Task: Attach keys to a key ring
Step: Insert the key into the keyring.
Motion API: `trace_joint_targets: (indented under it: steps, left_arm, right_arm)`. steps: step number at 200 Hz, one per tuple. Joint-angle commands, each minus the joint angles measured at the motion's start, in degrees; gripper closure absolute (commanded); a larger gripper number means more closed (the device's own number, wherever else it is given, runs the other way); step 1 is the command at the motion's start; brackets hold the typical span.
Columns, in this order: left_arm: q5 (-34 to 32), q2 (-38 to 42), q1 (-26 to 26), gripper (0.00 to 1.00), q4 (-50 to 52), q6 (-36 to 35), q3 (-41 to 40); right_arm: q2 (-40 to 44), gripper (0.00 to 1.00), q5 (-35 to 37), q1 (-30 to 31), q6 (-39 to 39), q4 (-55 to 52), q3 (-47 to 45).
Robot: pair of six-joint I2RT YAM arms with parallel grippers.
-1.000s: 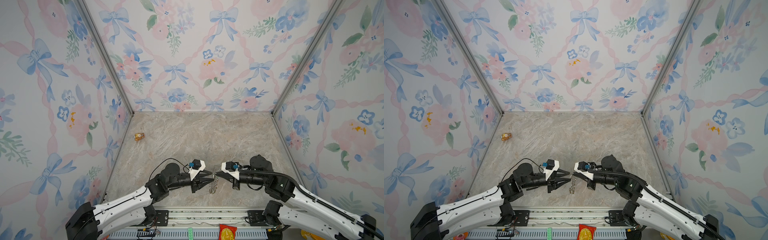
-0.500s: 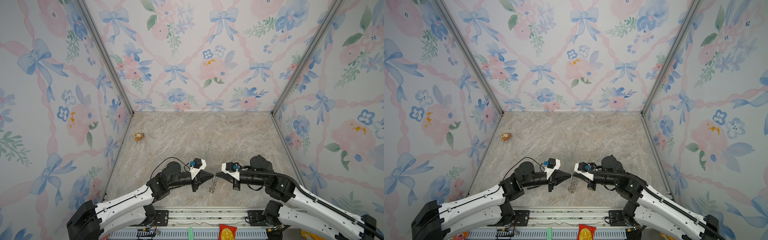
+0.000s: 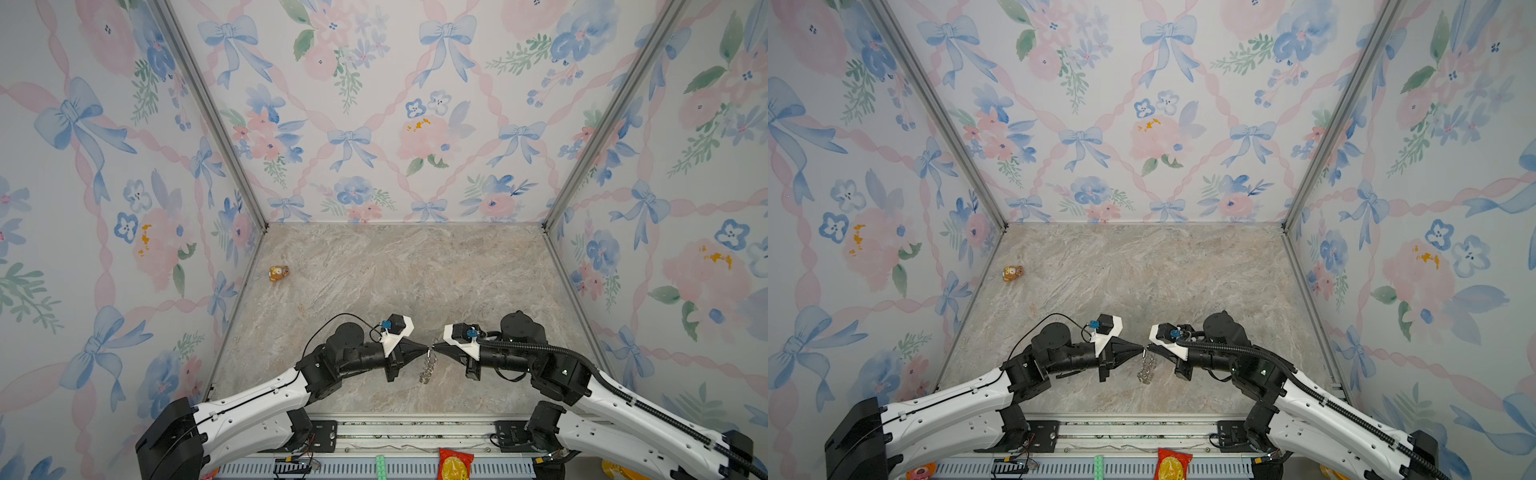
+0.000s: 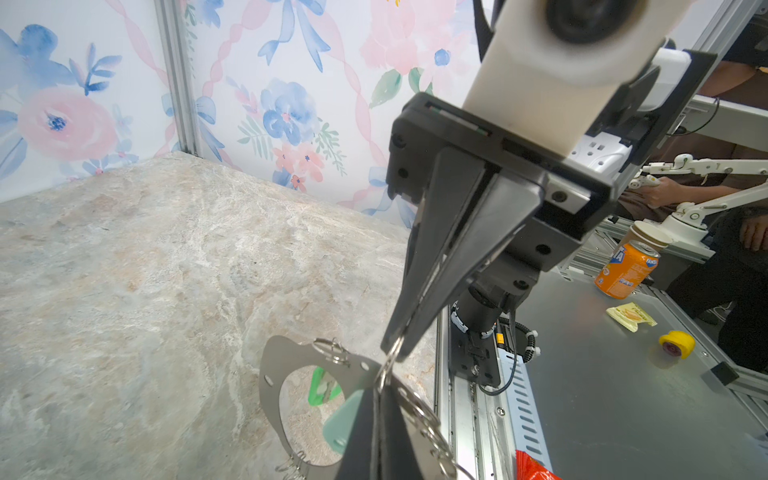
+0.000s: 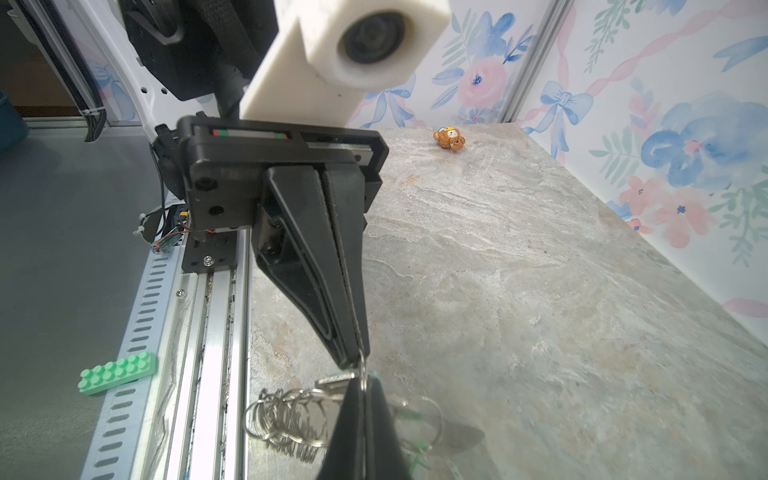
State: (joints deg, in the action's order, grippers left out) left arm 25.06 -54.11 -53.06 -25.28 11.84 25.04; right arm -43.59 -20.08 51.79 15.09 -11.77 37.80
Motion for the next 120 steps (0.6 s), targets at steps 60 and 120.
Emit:
trace_joint_targets:
  steps: [60,120]
  left_arm:
    - [-0.16,-3.19,0.30,1.00,1.55,1.46,1.25]
    - [2.71,-6.37,0.17,1.00,2.93,1.02,2.57]
  right_arm:
    - [1.14,1.00,3.14,-0.62,-2.92,6.92,-0.53]
    - [1.48,1.00,3.90,-0.63,-2.96,7.81,-1.06]
